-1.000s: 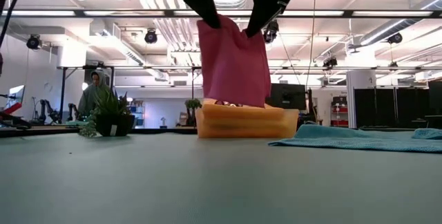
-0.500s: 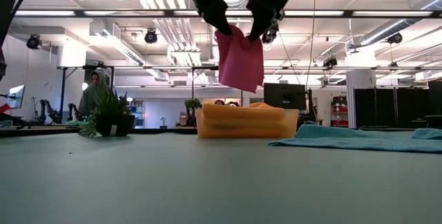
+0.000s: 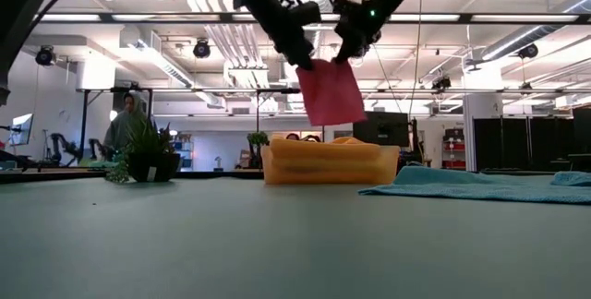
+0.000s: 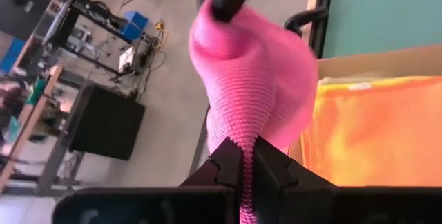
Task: Fold microfiber towels
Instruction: Put the pink folded towel into the orange bin, then fold the green towel
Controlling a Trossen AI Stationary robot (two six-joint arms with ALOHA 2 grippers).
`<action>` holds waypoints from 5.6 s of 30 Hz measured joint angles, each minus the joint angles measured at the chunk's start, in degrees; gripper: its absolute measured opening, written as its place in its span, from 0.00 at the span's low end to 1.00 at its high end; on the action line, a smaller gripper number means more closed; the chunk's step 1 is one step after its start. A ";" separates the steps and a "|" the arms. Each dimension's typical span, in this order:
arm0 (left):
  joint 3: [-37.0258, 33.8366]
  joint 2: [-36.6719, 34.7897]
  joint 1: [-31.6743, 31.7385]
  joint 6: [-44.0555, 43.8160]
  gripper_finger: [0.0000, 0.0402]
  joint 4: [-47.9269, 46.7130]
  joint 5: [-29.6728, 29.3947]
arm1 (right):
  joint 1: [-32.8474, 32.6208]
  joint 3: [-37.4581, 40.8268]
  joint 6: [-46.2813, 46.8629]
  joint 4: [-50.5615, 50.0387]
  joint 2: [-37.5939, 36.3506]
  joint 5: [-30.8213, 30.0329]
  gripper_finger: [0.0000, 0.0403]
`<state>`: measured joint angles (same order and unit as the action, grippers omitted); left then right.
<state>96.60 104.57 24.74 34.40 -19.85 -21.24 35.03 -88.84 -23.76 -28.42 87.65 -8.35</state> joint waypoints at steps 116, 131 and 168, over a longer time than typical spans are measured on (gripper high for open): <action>-15.76 -11.71 1.19 -13.08 0.46 -34.72 11.90 | 0.02 -1.09 21.12 5.18 25.47 20.39 0.26; -17.75 -11.84 1.67 -13.17 0.46 -34.81 11.90 | 1.90 -10.40 16.23 -2.47 27.91 16.08 0.12; -17.75 -11.84 1.94 -14.56 0.46 -32.68 11.92 | 7.08 -4.20 13.19 -12.29 18.58 13.06 0.12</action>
<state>78.85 92.73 26.68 19.84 -52.53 -9.32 42.12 -93.03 -10.57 -40.71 106.23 4.71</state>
